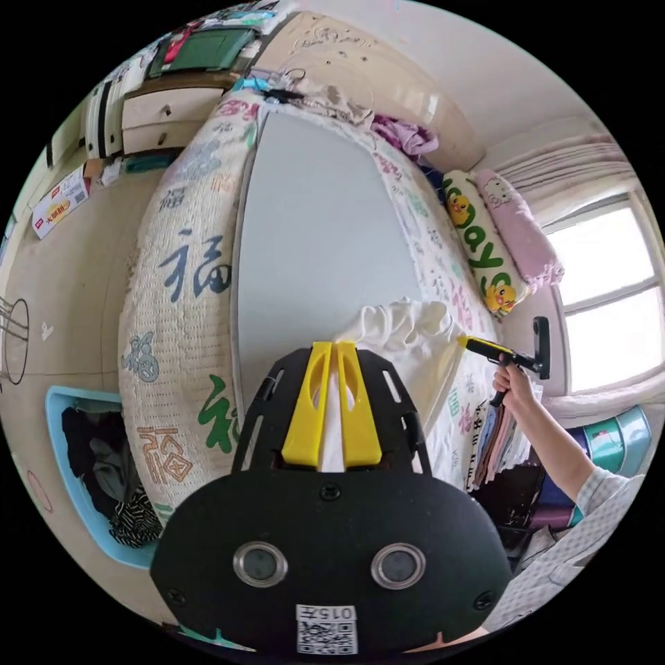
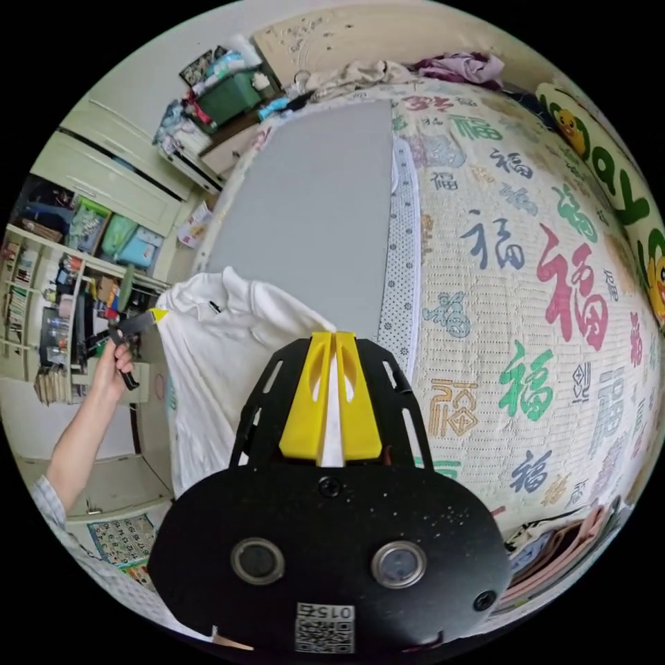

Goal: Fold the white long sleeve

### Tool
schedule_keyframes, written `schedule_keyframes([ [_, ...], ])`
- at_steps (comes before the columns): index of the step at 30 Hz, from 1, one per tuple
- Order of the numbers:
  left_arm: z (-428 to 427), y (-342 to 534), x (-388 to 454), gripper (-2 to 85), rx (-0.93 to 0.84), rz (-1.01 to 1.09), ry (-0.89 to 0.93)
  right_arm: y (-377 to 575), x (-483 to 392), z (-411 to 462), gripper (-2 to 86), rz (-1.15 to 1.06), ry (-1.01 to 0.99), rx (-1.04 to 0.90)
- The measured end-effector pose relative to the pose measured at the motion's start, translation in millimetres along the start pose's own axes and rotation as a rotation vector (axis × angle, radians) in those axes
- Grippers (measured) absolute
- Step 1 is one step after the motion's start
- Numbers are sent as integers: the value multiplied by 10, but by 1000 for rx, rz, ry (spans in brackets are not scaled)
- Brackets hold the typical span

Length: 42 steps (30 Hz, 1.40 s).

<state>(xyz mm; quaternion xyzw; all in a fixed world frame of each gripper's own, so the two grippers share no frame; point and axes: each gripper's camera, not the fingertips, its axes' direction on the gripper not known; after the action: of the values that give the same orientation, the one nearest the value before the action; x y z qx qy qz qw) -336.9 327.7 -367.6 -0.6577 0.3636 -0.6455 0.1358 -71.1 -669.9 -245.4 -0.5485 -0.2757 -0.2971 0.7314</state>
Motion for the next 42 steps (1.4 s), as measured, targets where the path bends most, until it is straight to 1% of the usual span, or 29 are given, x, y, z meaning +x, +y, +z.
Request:
schedule_keyframes([
  [2,-203,134,167,-5,55,63,42,279,-34,-461,-1,-5,-99,99],
  [3,-342,280,271,-5,80,105,81,380,-53,-578,-1,-16,-116,116],
  [5,-566,600,389,-5,112,153,148,928,-146,-1026,0,-75,-163,162],
  [6,-712,884,443,-4,128,182,205,1107,-169,-1131,0,-92,-177,166],
  [7,-776,1041,463,-4,129,195,231,1475,-206,-1296,1,-120,-205,159],
  [8,-872,1382,494,-4,111,216,278,1869,-232,-1400,2,-137,-237,130],
  [9,-909,1758,511,-3,76,228,318,2074,-241,-1423,2,-140,-253,110],
  [10,-899,1953,514,-3,49,230,330,2491,-260,-1397,3,-136,-274,54],
  [11,-818,2348,501,-3,-21,210,331,2895,-278,-1275,5,-112,-277,-23],
  [12,-671,2731,460,-2,-100,164,314,3089,-289,-1182,6,-97,-273,-67],
  [13,-580,2913,434,-2,-138,143,302,3447,-312,-943,10,-61,-251,-155],
  [14,-373,3244,367,-1,-215,99,271,3767,-339,-640,14,-37,-216,-251],
  [15,-131,3533,277,0,-298,53,231,3905,-344,-482,19,-21,-195,-298],
  [16,-2,3663,222,0,-349,21,199,4146,-330,-175,27,28,-133,-399],
  [17,224,3893,97,1,-453,-61,124,4332,-305,37,21,87,-57,-471],
  [18,339,4062,2,0,-501,-112,105,4401,-300,87,18,112,-29,-487],
  [20,320,4174,-77,1,-480,-166,119,4546,-348,47,15,164,13,-472],
  [22,215,4167,-74,2,-430,-175,105,4564,-469,-89,13,172,15,-406],
  [24,156,4062,41,3,-379,-128,116,4530,-671,-153,11,147,-6,-349],
  [26,248,3965,182,5,-368,-68,139,4452,-1050,-36,9,57,-69,-331],
  [29,637,3887,381,6,-441,23,152,4458,-1499,321,5,-52,-47,-378],
  [31,866,3920,418,5,-477,44,88,4569,-1625,564,2,-71,14,-430],
  [32,981,3953,379,3,-492,9,45,4680,-1608,749,-1,-27,79,-487],
  [33,1065,3982,325,1,-493,-33,38,4743,-1579,833,-2,3,100,-514],
  [35,1175,4002,273,-1,-529,-49,19,4943,-1481,811,-3,86,30,-457],
  [37,1240,3970,263,-3,-566,-38,13,5084,-1414,754,-3,142,-16,-448],
  [39,1294,3865,317,-3,-641,-5,-25,5260,-1353,620,-1,168,-44,-409],
  [40,1289,3823,348,-3,-648,9,-42,5407,-1276,482,2,187,-71,-357],
  [42,1191,3577,559,3,-583,99,-93,5671,-1054,274,10,282,-80,-274],
])
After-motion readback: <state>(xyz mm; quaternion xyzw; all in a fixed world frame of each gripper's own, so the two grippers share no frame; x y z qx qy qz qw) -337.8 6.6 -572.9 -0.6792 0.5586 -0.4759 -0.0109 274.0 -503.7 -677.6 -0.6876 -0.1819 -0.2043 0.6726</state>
